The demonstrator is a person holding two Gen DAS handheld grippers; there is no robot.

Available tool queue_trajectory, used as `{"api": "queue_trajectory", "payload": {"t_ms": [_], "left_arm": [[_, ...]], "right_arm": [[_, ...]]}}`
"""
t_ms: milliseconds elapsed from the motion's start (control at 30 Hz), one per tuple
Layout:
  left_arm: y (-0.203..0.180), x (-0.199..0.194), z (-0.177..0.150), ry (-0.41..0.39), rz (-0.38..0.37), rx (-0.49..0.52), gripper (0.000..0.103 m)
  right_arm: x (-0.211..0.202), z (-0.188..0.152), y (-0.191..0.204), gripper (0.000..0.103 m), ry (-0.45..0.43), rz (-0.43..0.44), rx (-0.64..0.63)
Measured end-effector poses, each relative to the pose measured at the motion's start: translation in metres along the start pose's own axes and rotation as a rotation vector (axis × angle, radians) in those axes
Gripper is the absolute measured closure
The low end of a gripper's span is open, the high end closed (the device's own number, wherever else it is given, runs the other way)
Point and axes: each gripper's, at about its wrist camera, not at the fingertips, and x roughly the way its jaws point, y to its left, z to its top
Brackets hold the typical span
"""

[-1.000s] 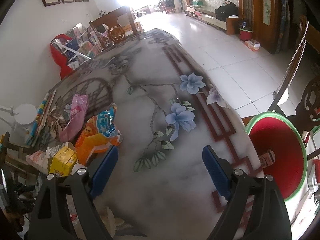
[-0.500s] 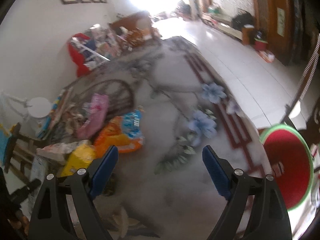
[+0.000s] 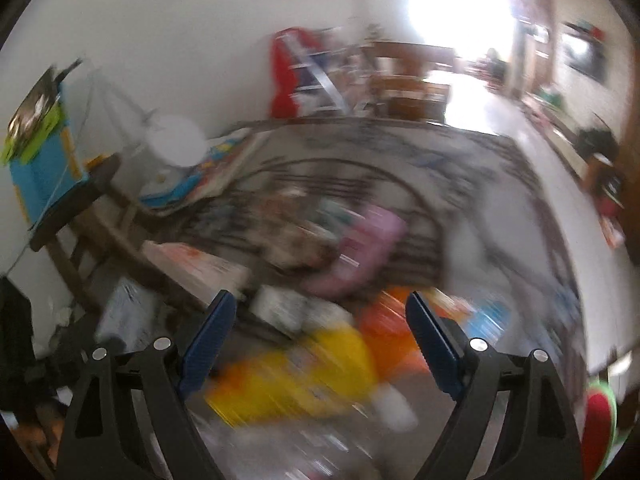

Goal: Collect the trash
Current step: 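Grasp the pink strawberry Pocky box with the right tool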

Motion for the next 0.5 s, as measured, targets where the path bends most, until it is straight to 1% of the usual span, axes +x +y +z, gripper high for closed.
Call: {"api": "queue_trajectory", "payload": {"t_ms": [33,67,133,200,333,433,500], "left_arm": [[0.002,-0.003,-0.001,-0.008,-0.006,-0.017,0.054],[0.003,-0.004,-0.002,-0.015,-0.010,-0.026,0.054],[0.004,-0.007,-0.004,-0.028,-0.014,-0.036,0.054],[0.007,-0.006,-0.007,-0.018,-0.025,-0.061,0.054],[0.011,0.006,-0.015,0.046,-0.056,-0.101,0.054],[0.014,0.012,-0.017,0.074,-0.069,-0.117,0.054],[0.018,0.012,-0.017,0.079,-0.076,-0.135,0.054]], "right_arm": [[0.011,0.010,0.009,0.019,0.017,0.016,-0.015],[0.030,0.026,0.022,0.019,0.059,0.044,-0.036],[0.068,0.048,0.048,0.019,0.156,0.087,-0.081],[0.103,0.059,0.073,0.019,0.259,0.120,-0.135],[0.155,0.058,0.116,0.019,0.406,0.123,-0.250],[0.175,0.053,0.130,0.019,0.476,0.141,-0.282],[0.186,0.048,0.138,0.017,0.511,0.124,-0.326]]}}
